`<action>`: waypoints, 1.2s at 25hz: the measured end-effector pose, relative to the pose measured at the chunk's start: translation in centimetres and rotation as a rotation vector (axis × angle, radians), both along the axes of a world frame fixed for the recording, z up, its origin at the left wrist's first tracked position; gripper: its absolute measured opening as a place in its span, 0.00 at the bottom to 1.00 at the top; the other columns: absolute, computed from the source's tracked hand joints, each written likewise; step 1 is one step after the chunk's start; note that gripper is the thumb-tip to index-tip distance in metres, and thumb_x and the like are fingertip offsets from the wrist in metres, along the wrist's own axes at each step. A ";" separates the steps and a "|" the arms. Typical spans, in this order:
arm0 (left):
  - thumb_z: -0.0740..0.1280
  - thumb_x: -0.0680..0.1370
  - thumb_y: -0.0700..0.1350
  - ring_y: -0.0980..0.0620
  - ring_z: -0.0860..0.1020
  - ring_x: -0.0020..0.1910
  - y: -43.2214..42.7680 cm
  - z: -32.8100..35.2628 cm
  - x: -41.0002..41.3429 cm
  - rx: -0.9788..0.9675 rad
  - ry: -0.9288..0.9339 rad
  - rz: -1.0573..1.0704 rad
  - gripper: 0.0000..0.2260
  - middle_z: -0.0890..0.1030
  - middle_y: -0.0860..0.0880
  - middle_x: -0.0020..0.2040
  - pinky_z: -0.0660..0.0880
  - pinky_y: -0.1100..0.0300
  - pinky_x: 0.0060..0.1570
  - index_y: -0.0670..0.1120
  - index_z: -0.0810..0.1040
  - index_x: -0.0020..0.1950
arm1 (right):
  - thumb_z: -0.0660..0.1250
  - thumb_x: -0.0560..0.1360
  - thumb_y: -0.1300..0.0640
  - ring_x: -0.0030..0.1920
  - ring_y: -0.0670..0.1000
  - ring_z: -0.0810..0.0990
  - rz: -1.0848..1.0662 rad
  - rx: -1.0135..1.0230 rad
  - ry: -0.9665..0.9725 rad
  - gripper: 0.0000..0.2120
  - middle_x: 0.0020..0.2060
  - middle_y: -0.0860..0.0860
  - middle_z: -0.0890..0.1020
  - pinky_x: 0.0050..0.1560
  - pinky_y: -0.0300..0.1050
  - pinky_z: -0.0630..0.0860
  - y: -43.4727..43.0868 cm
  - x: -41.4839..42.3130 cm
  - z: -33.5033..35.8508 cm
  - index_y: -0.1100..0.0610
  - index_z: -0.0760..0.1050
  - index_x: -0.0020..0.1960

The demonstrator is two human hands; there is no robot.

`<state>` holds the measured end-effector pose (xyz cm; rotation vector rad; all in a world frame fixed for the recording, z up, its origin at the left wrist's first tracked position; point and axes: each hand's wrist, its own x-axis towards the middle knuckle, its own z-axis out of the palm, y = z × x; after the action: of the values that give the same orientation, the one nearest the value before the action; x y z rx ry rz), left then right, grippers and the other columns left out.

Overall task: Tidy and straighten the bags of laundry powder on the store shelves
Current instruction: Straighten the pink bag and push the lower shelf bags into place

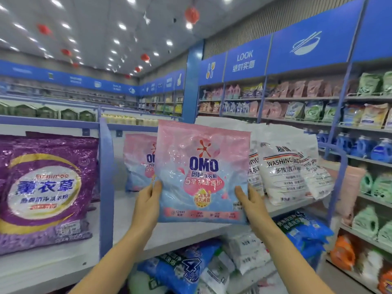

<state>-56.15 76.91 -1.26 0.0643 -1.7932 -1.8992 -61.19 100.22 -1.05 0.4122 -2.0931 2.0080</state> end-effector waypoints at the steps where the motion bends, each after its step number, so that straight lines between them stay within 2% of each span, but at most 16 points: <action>1: 0.56 0.82 0.49 0.49 0.75 0.37 -0.1 -0.1 -0.7 -0.019 -0.004 0.033 0.17 0.77 0.45 0.37 0.70 0.56 0.39 0.41 0.74 0.39 | 0.61 0.78 0.52 0.50 0.50 0.82 0.017 -0.013 0.006 0.11 0.54 0.50 0.81 0.47 0.48 0.81 -0.2 -0.9 0.0 0.49 0.71 0.59; 3: 0.56 0.82 0.47 0.49 0.72 0.34 -1.3 0.6 -3.8 -0.010 -0.008 0.206 0.18 0.74 0.46 0.33 0.67 0.57 0.35 0.42 0.70 0.34 | 0.61 0.78 0.52 0.49 0.50 0.83 0.133 -0.042 -0.026 0.07 0.52 0.48 0.81 0.46 0.50 0.81 -2.9 -5.1 0.4 0.46 0.71 0.56; 5: 0.55 0.82 0.46 0.48 0.70 0.34 -2.1 1.1 -5.4 0.011 -0.066 0.255 0.18 0.72 0.47 0.32 0.66 0.57 0.35 0.44 0.68 0.33 | 0.61 0.77 0.50 0.49 0.52 0.83 0.133 -0.029 -0.040 0.09 0.52 0.49 0.82 0.47 0.52 0.80 -4.0 -7.6 -0.4 0.47 0.72 0.57; 7: 0.55 0.81 0.47 0.45 0.69 0.35 -2.8 0.5 -7.3 0.000 -0.145 0.396 0.18 0.69 0.47 0.31 0.67 0.54 0.40 0.45 0.66 0.32 | 0.63 0.75 0.46 0.51 0.53 0.82 0.200 -0.010 -0.028 0.13 0.53 0.50 0.82 0.52 0.56 0.79 -6.0 -10.3 -1.0 0.47 0.72 0.59; 8: 0.54 0.81 0.48 0.43 0.68 0.35 -3.4 0.2 -8.3 -0.011 -0.180 0.486 0.18 0.68 0.47 0.30 0.69 0.50 0.44 0.45 0.65 0.31 | 0.64 0.75 0.46 0.51 0.52 0.82 0.227 0.014 -0.021 0.12 0.52 0.48 0.82 0.53 0.56 0.79 -6.9 -11.8 -1.4 0.46 0.73 0.57; 10: 0.54 0.81 0.49 0.34 0.71 0.40 -4.6 -0.3 -9.7 0.002 -0.276 0.592 0.20 0.71 0.41 0.31 0.68 0.40 0.58 0.41 0.69 0.32 | 0.63 0.77 0.53 0.47 0.50 0.83 0.298 0.022 -0.055 0.06 0.48 0.48 0.84 0.48 0.51 0.81 -8.8 -13.7 -1.9 0.49 0.74 0.54; 11: 0.54 0.81 0.49 0.35 0.72 0.41 -5.2 -0.4 -10.3 0.019 -0.300 0.628 0.20 0.73 0.36 0.36 0.67 0.39 0.60 0.37 0.71 0.36 | 0.63 0.78 0.55 0.46 0.51 0.84 0.332 0.014 -0.080 0.06 0.48 0.51 0.84 0.49 0.52 0.81 -9.6 -14.9 -2.2 0.51 0.74 0.55; 13: 0.56 0.81 0.47 0.41 0.71 0.37 -6.0 -0.6 -11.8 0.080 -0.292 0.690 0.20 0.74 0.32 0.40 0.71 0.44 0.52 0.30 0.73 0.44 | 0.64 0.77 0.56 0.49 0.54 0.83 0.373 0.018 -0.104 0.07 0.51 0.55 0.84 0.53 0.59 0.78 -11.0 -17.4 -2.6 0.52 0.75 0.55; 15: 0.56 0.81 0.46 0.41 0.73 0.41 -6.7 -0.5 -13.1 0.119 -0.304 0.699 0.18 0.75 0.36 0.43 0.68 0.53 0.43 0.31 0.75 0.48 | 0.65 0.77 0.55 0.51 0.55 0.83 0.404 0.033 -0.091 0.06 0.51 0.53 0.84 0.56 0.62 0.76 -12.1 -20.0 -2.8 0.50 0.76 0.53; 17: 0.56 0.82 0.46 0.42 0.73 0.41 -7.1 -0.5 -14.2 0.131 -0.300 0.705 0.16 0.73 0.39 0.47 0.64 0.57 0.39 0.35 0.75 0.44 | 0.64 0.77 0.56 0.51 0.55 0.82 0.405 0.021 -0.106 0.04 0.50 0.52 0.83 0.56 0.59 0.77 -12.9 -21.6 -2.8 0.49 0.75 0.51; 19: 0.56 0.82 0.46 0.46 0.69 0.36 -7.3 -1.2 -15.4 0.133 -0.285 0.732 0.16 0.72 0.41 0.45 0.63 0.57 0.36 0.35 0.74 0.42 | 0.65 0.77 0.56 0.50 0.55 0.82 0.389 0.029 -0.138 0.04 0.48 0.52 0.83 0.55 0.59 0.77 -13.5 -22.7 -3.3 0.48 0.74 0.48; 21: 0.55 0.82 0.47 0.46 0.71 0.41 -7.2 -2.5 -16.0 0.090 -0.292 0.766 0.18 0.73 0.42 0.45 0.64 0.57 0.41 0.34 0.76 0.51 | 0.66 0.75 0.54 0.50 0.55 0.82 0.360 0.042 -0.133 0.02 0.49 0.53 0.83 0.55 0.60 0.77 -13.9 -23.4 -4.5 0.47 0.74 0.47; 23: 0.54 0.82 0.48 0.47 0.72 0.45 -7.1 -3.3 -16.4 0.062 -0.279 0.772 0.18 0.74 0.43 0.47 0.65 0.58 0.44 0.35 0.76 0.55 | 0.66 0.75 0.52 0.50 0.56 0.82 0.357 0.046 -0.135 0.01 0.49 0.54 0.83 0.55 0.60 0.77 -14.2 -24.3 -5.4 0.47 0.75 0.47; 25: 0.54 0.82 0.48 0.47 0.72 0.46 -7.3 -3.2 -16.6 0.084 -0.270 0.779 0.17 0.74 0.43 0.48 0.65 0.58 0.45 0.37 0.76 0.55 | 0.65 0.76 0.54 0.50 0.56 0.82 0.364 0.033 -0.134 0.02 0.49 0.54 0.82 0.55 0.59 0.77 -14.4 -24.7 -5.3 0.47 0.74 0.47; 27: 0.54 0.82 0.48 0.47 0.71 0.46 -7.5 -3.2 -16.7 0.100 -0.278 0.756 0.15 0.74 0.44 0.47 0.65 0.57 0.45 0.39 0.75 0.51 | 0.65 0.76 0.54 0.51 0.56 0.81 0.369 0.039 -0.111 0.03 0.50 0.54 0.82 0.56 0.58 0.77 -14.5 -24.7 -5.2 0.47 0.74 0.49; 30: 0.54 0.81 0.48 0.45 0.73 0.47 -7.7 -3.5 -16.8 0.108 -0.285 0.750 0.13 0.75 0.44 0.47 0.69 0.54 0.48 0.41 0.72 0.48 | 0.64 0.77 0.54 0.54 0.56 0.80 0.357 0.053 -0.086 0.09 0.54 0.56 0.80 0.58 0.55 0.76 -14.5 -24.6 -5.6 0.54 0.73 0.56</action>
<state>-73.00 69.22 -4.74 0.9463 -1.5147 -1.4677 -85.79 85.70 -6.66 0.7703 -2.2599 2.1953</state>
